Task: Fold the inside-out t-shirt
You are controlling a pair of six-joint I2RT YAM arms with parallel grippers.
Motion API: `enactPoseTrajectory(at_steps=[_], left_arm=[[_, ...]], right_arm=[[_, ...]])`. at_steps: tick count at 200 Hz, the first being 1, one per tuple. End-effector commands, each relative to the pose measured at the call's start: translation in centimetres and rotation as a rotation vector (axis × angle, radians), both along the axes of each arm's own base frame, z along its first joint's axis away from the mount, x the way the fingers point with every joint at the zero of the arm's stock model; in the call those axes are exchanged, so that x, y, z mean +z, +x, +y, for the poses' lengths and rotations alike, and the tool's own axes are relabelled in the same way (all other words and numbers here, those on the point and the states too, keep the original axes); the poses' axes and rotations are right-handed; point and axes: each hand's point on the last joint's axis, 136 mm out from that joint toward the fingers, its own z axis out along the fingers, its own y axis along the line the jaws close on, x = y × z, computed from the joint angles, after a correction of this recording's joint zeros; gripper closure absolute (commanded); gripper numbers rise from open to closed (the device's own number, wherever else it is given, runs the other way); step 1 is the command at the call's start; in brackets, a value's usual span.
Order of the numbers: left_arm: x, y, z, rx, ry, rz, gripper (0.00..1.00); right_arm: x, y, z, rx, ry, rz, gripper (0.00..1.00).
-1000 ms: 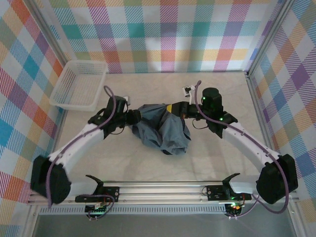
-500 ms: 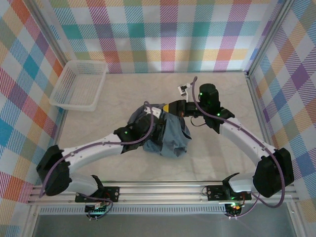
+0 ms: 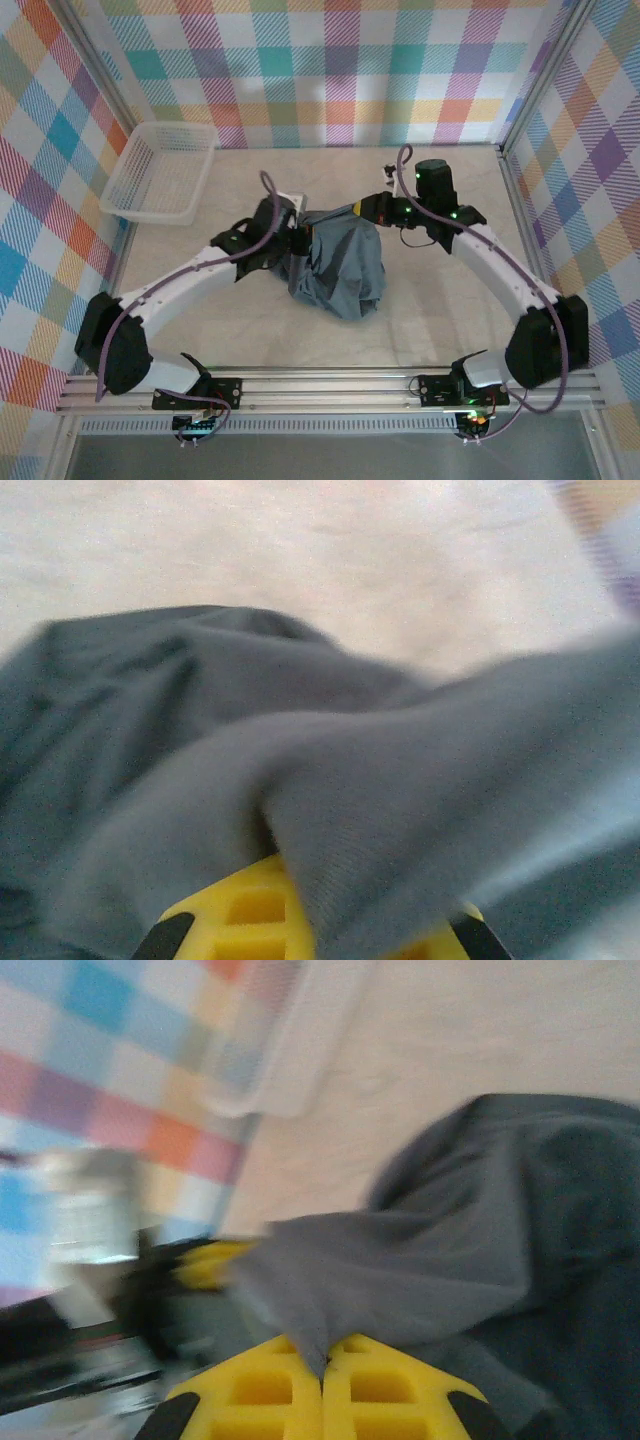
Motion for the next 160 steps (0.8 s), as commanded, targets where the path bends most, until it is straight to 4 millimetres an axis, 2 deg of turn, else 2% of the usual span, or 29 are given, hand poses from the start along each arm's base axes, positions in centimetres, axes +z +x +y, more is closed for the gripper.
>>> enactPoseTrajectory(at_steps=[1,11,15,21,26,30,43,54,57,66,78,88,99,103,116,143,152,160], left_arm=[[5.1,-5.1,-3.5,-0.225,-0.393,0.191,1.0],[6.2,-5.5,-3.6,-0.224,-0.44,0.21,1.0],[6.3,-5.6,-3.5,-0.217,-0.442,0.217,1.0],[6.5,-5.6,-3.3,-0.21,-0.44,0.223,1.0],[6.6,-5.6,-3.3,-0.204,-0.438,0.227,1.0],[6.6,-5.5,-3.2,-0.201,-0.436,0.231,1.0],[6.1,-5.3,-3.1,-0.182,-0.416,0.251,1.0],[5.4,-4.6,-3.0,-0.147,-0.394,0.27,1.0],[4.7,-4.7,-2.7,-0.13,-0.376,0.3,1.0],[4.0,-4.4,-2.6,-0.104,-0.365,0.33,1.0],[3.8,-4.0,-2.8,-0.094,-0.381,0.349,1.0],[4.0,-3.7,-3.0,-0.093,-0.398,0.35,1.0],[4.2,-3.7,-3.2,-0.093,-0.409,0.361,1.0],[5.0,-3.4,-3.4,-0.104,-0.431,0.334,1.0],[5.5,-3.4,-3.5,-0.105,-0.447,0.332,1.0],[6.5,-3.6,-3.2,-0.102,-0.445,0.31,1.0],[6.1,-3.9,-2.5,-0.082,-0.413,0.313,1.0],[6.0,-3.9,-1.7,-0.059,-0.382,0.297,1.0]], right_arm=[[-8.9,2.7,-3.3,-0.049,-0.332,0.072,0.98],[-10.3,3.2,-2.9,-0.019,-0.344,0.107,0.94],[-10.6,3.2,-2.7,-0.009,-0.338,0.119,0.88],[-10.6,3.1,-2.5,-0.005,-0.325,0.129,0.74],[-10.3,3.0,-2.4,-0.009,-0.316,0.131,0.63],[-9.9,2.9,-2.5,-0.016,-0.312,0.126,0.59],[-7.9,2.1,-3.4,-0.069,-0.295,0.063,0.53],[-5.7,0.7,-4.0,-0.116,-0.259,-0.012,0.51],[-5.1,0.2,-4.1,-0.125,-0.247,-0.038,0.5],[-3.5,-1.5,-3.9,-0.122,-0.219,-0.125,0.48],[-1.8,-4.4,-2.4,-0.07,-0.183,-0.258,0.46],[-1.1,-7.3,-0.3,0.008,-0.168,-0.357,0.45],[-0.5,-9.1,1.1,0.042,-0.183,-0.445,0.42],[-0.4,-9.5,1.7,0.054,-0.18,-0.459,0.42],[-0.5,-9.8,3.2,0.078,-0.165,-0.472,0.41],[-2.8,-7.8,5.8,0.133,-0.268,-0.486,0.39],[-3.8,-7.3,6.7,0.176,-0.305,-0.483,0.46],[-4.2,-7.1,7.4,0.21,-0.316,-0.464,0.57]])
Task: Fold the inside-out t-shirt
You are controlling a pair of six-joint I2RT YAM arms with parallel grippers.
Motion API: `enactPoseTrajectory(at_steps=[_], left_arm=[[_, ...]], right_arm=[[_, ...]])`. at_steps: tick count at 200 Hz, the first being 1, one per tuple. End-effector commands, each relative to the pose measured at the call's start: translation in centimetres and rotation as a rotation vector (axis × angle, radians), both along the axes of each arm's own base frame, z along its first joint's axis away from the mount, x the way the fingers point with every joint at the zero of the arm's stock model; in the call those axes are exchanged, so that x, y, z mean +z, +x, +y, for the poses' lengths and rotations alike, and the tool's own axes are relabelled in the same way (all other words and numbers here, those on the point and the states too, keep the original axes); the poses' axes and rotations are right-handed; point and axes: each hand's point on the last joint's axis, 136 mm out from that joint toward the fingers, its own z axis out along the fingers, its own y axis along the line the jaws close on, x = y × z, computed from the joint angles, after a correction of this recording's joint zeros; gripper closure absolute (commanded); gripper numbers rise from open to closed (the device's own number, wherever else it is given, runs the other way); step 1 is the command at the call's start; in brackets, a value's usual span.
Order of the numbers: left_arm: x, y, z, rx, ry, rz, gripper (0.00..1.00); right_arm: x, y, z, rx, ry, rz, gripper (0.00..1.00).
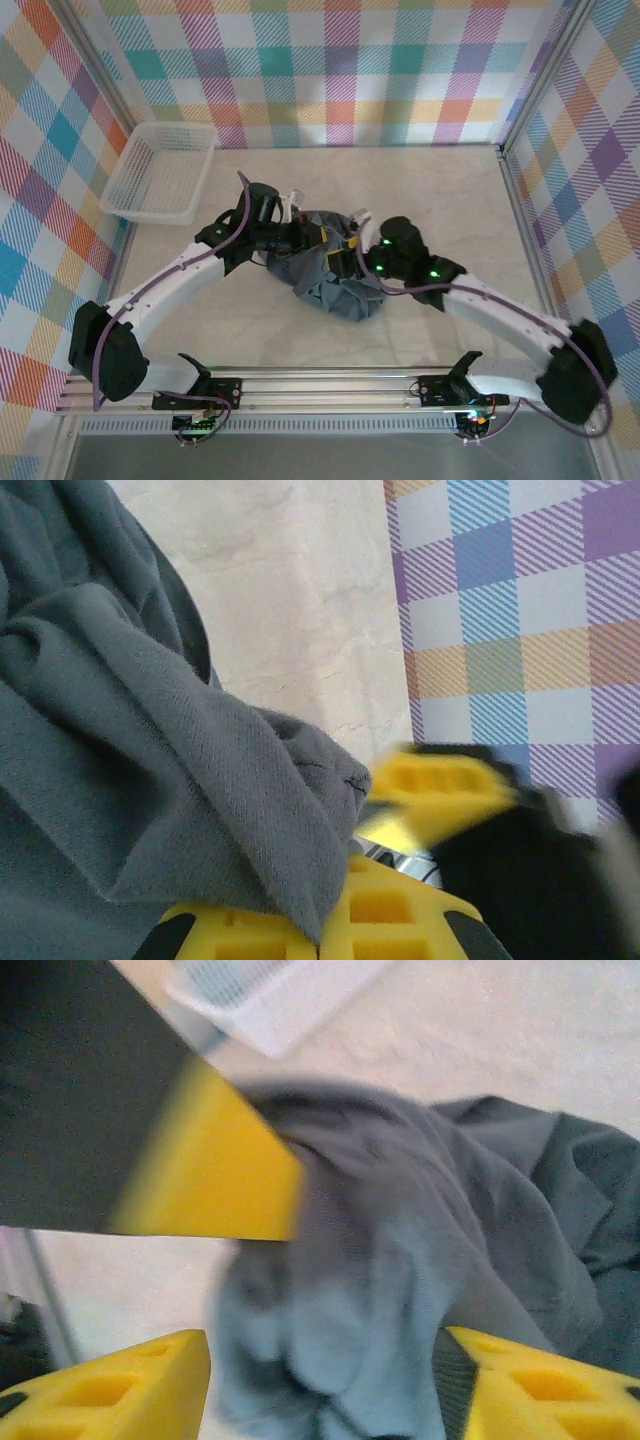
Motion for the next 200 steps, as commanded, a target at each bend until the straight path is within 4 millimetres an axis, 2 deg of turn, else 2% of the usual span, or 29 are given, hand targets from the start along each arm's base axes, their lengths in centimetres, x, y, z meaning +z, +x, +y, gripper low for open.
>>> enactPoseTrajectory(at_steps=[1,14,22,44,61,72,84,105,122,137,153,168,200], left_arm=[[2.6,0.0,1.5,0.035,0.013,-0.063,1.0],[2.0,0.4,3.4,0.087,0.085,-0.087,1.0],[1.4,1.0,4.7,0.121,0.124,-0.097,1.0],[-2.8,3.1,9.6,0.229,0.362,-0.112,0.83],[-6.0,4.1,13.4,0.298,0.547,-0.1,0.81],[-7.0,4.1,14.7,0.306,0.569,-0.078,0.79],[-7.0,3.7,15.4,0.314,0.552,-0.078,0.71],[-4.7,2.0,14.9,0.284,0.459,-0.149,0.58],[-1.4,-0.6,11.7,0.149,0.257,-0.298,0.42],[0.7,-3.2,9.6,0.047,0.209,-0.461,0.36],[0.8,-4.4,9.1,0.015,0.304,-0.568,0.35],[0.9,-4.3,8.1,-0.03,0.33,-0.604,0.35],[1.1,-3.4,3.8,-0.174,0.289,-0.613,0.33]], right_arm=[[-0.4,1.7,1.8,0.045,-0.076,-0.059,0.6],[0.3,1.1,2.8,0.105,-0.044,-0.027,0.89],[1.3,0.4,3.3,0.135,0.006,-0.017,1.0],[5.3,-2.7,3.9,0.258,0.24,0.013,1.0],[8.4,-5.5,3.6,0.407,0.398,0.045,1.0],[9.0,-5.9,3.1,0.428,0.433,0.061,1.0],[9.3,-5.8,2.5,0.433,0.458,0.081,1.0],[8.9,-4.8,1.6,0.414,0.48,0.111,1.0],[8.4,-4.4,1.2,0.414,0.463,0.111,1.0],[8.1,-4.5,0.9,0.429,0.443,0.111,1.0],[8.2,-5.0,0.8,0.463,0.429,0.114,1.0],[8.6,-5.5,0.9,0.499,0.427,0.127,1.0],[9.4,-5.9,1.0,0.53,0.438,0.131,1.0]])
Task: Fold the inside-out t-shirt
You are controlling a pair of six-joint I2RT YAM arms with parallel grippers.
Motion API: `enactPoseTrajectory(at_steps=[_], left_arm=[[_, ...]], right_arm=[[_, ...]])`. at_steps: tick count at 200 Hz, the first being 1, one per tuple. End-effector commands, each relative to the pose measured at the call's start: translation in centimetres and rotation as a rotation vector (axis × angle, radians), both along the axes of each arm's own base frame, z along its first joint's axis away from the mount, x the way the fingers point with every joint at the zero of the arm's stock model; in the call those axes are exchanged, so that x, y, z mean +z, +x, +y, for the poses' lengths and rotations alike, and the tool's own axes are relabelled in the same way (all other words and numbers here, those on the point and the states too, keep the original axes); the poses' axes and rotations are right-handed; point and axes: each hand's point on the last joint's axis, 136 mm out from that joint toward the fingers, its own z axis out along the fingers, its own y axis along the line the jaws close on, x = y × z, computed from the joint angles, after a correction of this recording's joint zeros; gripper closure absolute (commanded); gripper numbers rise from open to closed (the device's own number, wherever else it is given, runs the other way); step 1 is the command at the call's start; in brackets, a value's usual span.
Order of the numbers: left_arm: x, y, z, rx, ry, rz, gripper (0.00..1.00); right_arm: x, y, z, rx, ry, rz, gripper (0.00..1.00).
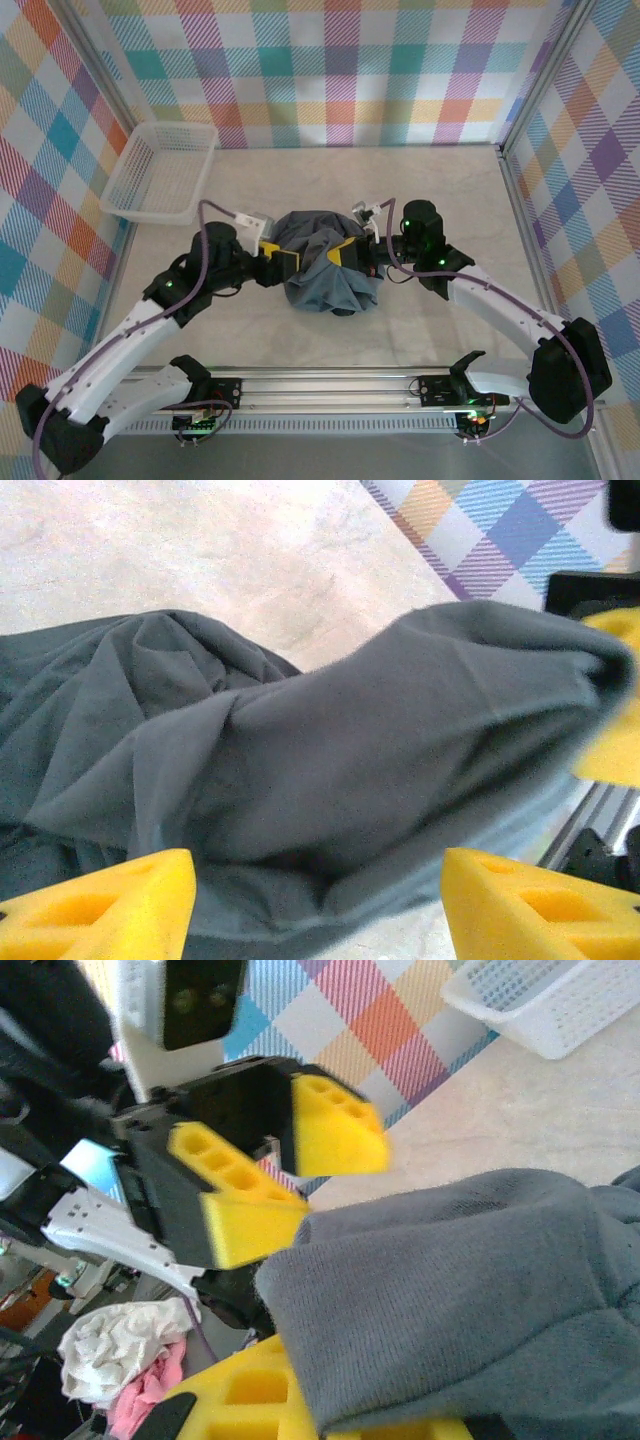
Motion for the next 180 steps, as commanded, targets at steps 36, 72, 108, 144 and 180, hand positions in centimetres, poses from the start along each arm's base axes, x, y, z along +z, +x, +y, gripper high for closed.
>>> enactPoseTrajectory(at_steps=[36,72,108,144,180], left_arm=[[1.4,3.1,-5.0,-0.09,-0.076,-0.041,0.63],[6.7,2.3,-3.6,0.005,-0.378,0.177,1.0],[9.6,0.2,-4.8,-0.086,-0.621,0.454,1.0],[7.9,0.8,-4.6,-0.022,-0.581,0.514,1.0],[1.3,1.8,-0.9,0.177,-0.038,0.301,0.99]], right_arm=[[2.0,-0.4,0.1,0.039,0.023,-0.04,1.0],[-4.9,6.6,-4.4,-0.368,-0.19,0.041,0.93],[-10.4,9.3,-6.9,-0.382,-0.274,0.19,0.9],[-8.7,7.8,-8.2,-0.454,-0.29,0.24,0.6],[-6.9,4.5,-8.7,-0.513,-0.268,0.139,0.77]])
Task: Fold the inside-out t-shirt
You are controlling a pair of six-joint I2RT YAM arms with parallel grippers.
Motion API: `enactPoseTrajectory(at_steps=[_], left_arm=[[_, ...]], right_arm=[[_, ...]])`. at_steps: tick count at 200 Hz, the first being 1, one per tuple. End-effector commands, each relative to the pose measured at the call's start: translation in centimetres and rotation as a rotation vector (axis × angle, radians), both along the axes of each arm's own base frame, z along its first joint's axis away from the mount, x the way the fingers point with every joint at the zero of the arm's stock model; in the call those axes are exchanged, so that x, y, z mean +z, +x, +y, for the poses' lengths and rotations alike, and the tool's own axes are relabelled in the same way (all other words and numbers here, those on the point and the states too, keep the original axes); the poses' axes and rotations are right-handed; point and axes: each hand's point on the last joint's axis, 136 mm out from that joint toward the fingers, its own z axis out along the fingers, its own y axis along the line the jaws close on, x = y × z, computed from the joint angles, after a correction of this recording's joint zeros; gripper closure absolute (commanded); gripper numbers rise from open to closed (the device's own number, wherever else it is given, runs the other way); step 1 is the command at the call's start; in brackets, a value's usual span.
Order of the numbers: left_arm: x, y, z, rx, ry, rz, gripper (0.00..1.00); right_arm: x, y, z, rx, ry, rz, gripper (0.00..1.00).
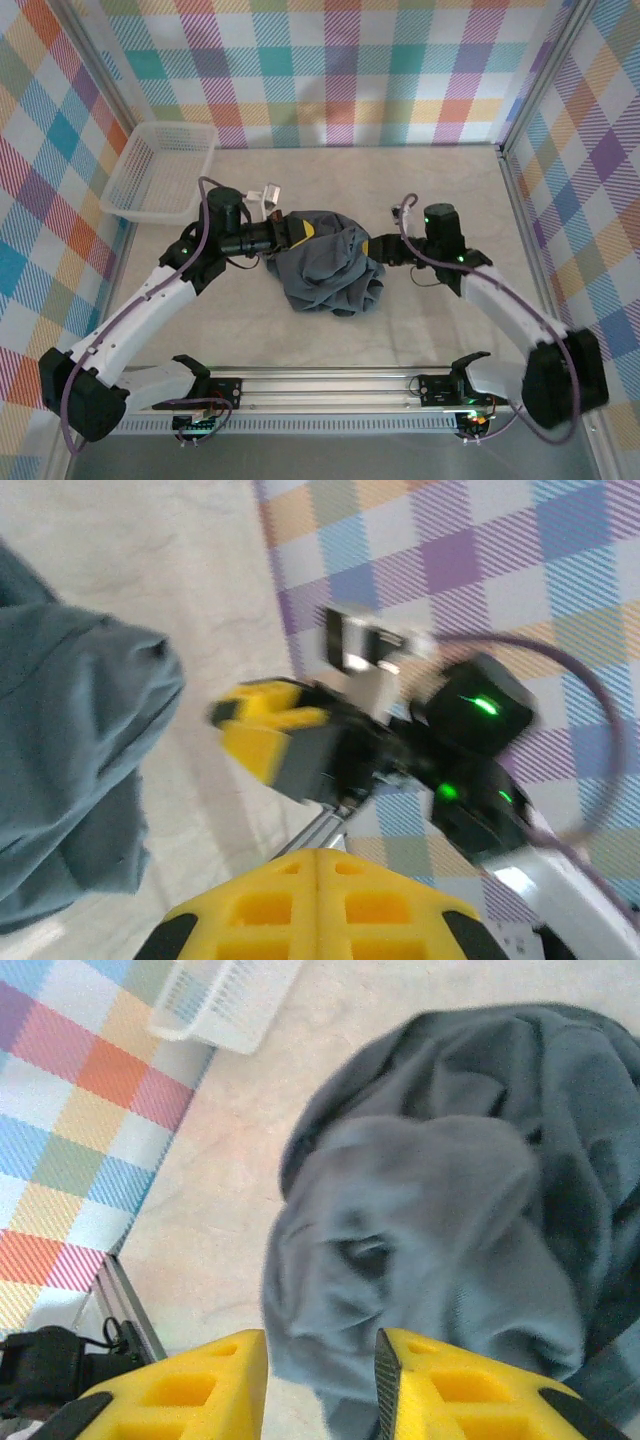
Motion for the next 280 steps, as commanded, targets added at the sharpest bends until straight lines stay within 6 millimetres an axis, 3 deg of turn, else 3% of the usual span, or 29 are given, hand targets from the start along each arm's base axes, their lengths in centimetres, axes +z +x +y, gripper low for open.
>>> enactPoseTrajectory(at_steps=[1,12,21,37,61,81,94,104,111,113,124,137,157,186,200,219,236,253,280], left_arm=[[-4.2,0.4,3.4,0.087,0.477,-0.152,0.99],[-6.2,0.5,3.6,0.07,0.673,-0.252,0.94],[-7.8,0.4,2.2,0.003,0.699,-0.297,0.77],[-10.4,0.7,-0.5,-0.089,0.703,-0.351,0.5],[-13.1,2.3,-3.4,-0.127,0.792,-0.422,0.34],[-15.2,4.2,-4.9,-0.129,0.821,-0.423,0.26],[-16.8,5.1,-5.4,-0.145,0.834,-0.386,0.32],[-17.3,5.9,-5.3,-0.122,0.827,-0.35,0.63],[-17.0,6.4,-4.9,-0.095,0.794,-0.314,0.96],[-16.8,6.5,-4.8,-0.086,0.777,-0.3,1.0],[-14.1,6.8,-4.7,-0.046,0.634,-0.274,1.0],[-10.0,5.7,-4.6,-0.05,0.454,-0.236,1.0],[-5.0,2.8,-5.5,-0.151,0.258,-0.188,1.0],[-3.6,-0.2,-5.0,-0.199,0.201,-0.067,1.0],[-2.3,-1.1,-5.1,-0.219,0.122,-0.038,1.0],[-0.4,-1.6,-4.7,-0.214,0.067,-0.035,1.0],[0.1,-1.5,-3.9,-0.19,0.065,-0.033,1.0],[-0.3,-1.1,-3.5,-0.174,0.071,-0.022,1.0],[-1.3,-0.7,-3.7,-0.183,0.072,-0.016,1.0]], right_arm=[[0.5,-1.6,-0.3,-0.041,-0.022,-0.03,0.78],[0.7,-1.8,-0.1,-0.04,-0.022,-0.032,0.87],[0.5,-1.5,-0.1,-0.064,-0.037,-0.013,0.88],[-0.7,-0.7,-1.3,-0.17,-0.089,0.052,0.78],[-1.6,-0.8,-1.6,-0.19,-0.102,0.067,0.7],[-1.4,-1.2,-1.4,-0.174,-0.09,0.074,0.65],[-1.2,-1.4,-1.3,-0.166,-0.082,0.07,0.65],[-0.9,-1.5,-1.3,-0.162,-0.08,0.062,0.66],[-0.9,-1.6,-1.3,-0.161,-0.088,0.056,0.68],[-0.9,-1.6,-1.3,-0.162,-0.091,0.053,0.68],[-1.1,-1.8,-1.0,-0.14,-0.111,0.043,0.7],[-0.8,-2.5,0.5,-0.067,-0.129,0.004,0.68],[-0.5,-3.0,3.7,0.027,-0.105,-0.012,0.54],[-2.2,1.0,5.2,-0.081,-0.128,0.018,0.5],[-5.0,3.5,3.8,-0.19,-0.239,0.039,0.65],[-9.4,5.0,-1.4,-0.388,-0.378,0.162,0.84],[-9.8,3.7,-3.0,-0.376,-0.374,0.157,0.84],[-7.5,0.7,-1.0,-0.198,-0.294,0.101,0.74],[-3.3,-3.7,1.2,0.005,-0.264,-0.08,0.47]])
